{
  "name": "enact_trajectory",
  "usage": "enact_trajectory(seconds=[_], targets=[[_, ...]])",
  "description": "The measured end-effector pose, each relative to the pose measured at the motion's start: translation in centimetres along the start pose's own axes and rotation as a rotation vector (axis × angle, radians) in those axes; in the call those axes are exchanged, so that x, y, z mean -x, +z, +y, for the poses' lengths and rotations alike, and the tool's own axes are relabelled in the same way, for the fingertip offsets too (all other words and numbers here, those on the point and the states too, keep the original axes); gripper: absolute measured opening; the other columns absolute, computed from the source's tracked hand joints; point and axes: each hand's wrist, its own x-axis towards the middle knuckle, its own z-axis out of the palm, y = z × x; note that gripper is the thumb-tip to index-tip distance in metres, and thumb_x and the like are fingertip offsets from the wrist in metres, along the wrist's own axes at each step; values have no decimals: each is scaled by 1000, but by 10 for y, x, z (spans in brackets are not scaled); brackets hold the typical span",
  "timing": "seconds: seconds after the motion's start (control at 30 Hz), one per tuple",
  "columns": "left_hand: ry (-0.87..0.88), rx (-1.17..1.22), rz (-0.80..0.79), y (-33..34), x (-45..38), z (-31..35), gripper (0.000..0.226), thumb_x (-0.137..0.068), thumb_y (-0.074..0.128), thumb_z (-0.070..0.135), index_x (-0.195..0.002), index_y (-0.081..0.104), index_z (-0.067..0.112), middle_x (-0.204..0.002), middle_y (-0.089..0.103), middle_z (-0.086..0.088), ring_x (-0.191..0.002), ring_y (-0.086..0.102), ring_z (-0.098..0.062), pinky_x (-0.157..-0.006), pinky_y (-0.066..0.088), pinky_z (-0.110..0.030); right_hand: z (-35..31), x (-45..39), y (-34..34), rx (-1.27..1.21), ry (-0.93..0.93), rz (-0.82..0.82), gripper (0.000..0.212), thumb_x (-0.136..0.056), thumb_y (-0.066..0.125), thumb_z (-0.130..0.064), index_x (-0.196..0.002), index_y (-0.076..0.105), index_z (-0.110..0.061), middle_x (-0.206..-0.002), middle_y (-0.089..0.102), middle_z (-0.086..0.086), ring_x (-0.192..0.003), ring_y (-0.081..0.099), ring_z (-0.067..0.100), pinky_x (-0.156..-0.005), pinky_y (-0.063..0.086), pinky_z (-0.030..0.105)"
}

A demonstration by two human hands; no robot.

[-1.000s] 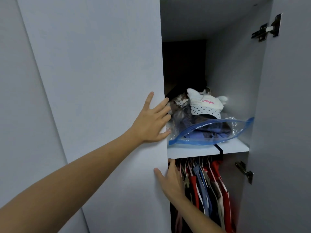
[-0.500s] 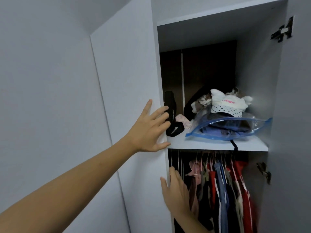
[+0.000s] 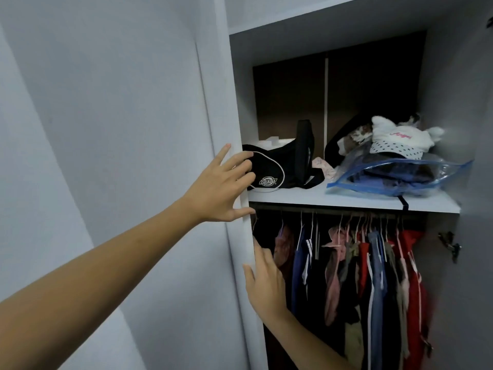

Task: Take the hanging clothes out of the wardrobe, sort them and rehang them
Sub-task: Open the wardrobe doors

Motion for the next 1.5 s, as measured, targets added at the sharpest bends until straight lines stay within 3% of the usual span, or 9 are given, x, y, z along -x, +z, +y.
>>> enact_trajectory(seconds=[0.13,0.27,0.37,0.5,0.63,0.8,1.27,1.37,1.5], targets=[[-13,18,38,-5,43,-19,60,-91,62,66,-101,63,7,-118,62,-15,-145,43,-38,-123,25,-63,-30,8,23,45,-36,-81,74,-108,48,-44,-165,2,-40,-135,55,-4,-112,65,28,-87,54,45],[-49,10,-14,-7,80,-39,59,-93,57,66,-102,68,9,-131,63,-15,-152,35,-36,-125,17,-62,-59,13,50,96,-51,-117,78,-108,48,-46,-166,-4,-36,-137,54,-1,-108,66,30,-86,53,43],[-88,-12,-52,-9,101,-51,55,-91,57,60,-112,69,11,-143,58,-13,-156,27,-35,-126,12,-63,-76,14,73,114,-70,-152,81,-108,48,-45,-166,-6,-31,-153,47,0,-116,64,31,-90,52,42],[-140,-51,-114,-9,122,-62,52,-87,56,51,-120,65,13,-155,46,-14,-158,19,-34,-125,8,-66,-95,14,102,146,-100,-137,81,-108,48,-45,-167,-2,-23,-171,26,0,-135,56,26,-99,51,37],[-151,-76,-134,-8,135,-74,50,-85,56,48,-119,65,13,-159,42,-14,-159,17,-33,-124,8,-67,-106,16,122,154,-94,-89,80,-106,53,-47,-168,9,-21,-170,29,0,-135,58,23,-95,55,35],[-177,-91,-143,-7,142,-77,46,-83,55,45,-115,68,14,-161,40,-14,-160,15,-32,-124,6,-68,-115,13,127,149,-68,-119,81,-107,49,-49,-168,1,-24,-172,21,-2,-141,51,21,-101,51,33],[-259,-92,-255,-17,156,-67,51,-85,50,49,-117,68,15,-158,41,-12,-157,21,-33,-124,11,-67,-112,14,130,78,-110,-168,77,-106,57,-32,-167,9,-24,-169,28,0,-144,46,24,-110,46,35],[-280,-103,-249,-20,155,-58,56,-85,47,49,-125,67,15,-158,42,-14,-157,23,-35,-124,8,-67,-93,14,112,108,-130,-185,76,-108,52,-34,-167,6,-25,-171,25,0,-150,36,23,-117,39,37],[-304,-64,-269,-18,142,-35,62,-88,45,48,-138,62,16,-160,40,-16,-157,23,-36,-127,10,-62,-70,17,74,163,-128,-142,74,-107,50,-39,-167,11,-23,-167,32,1,-145,40,24,-110,48,41]])
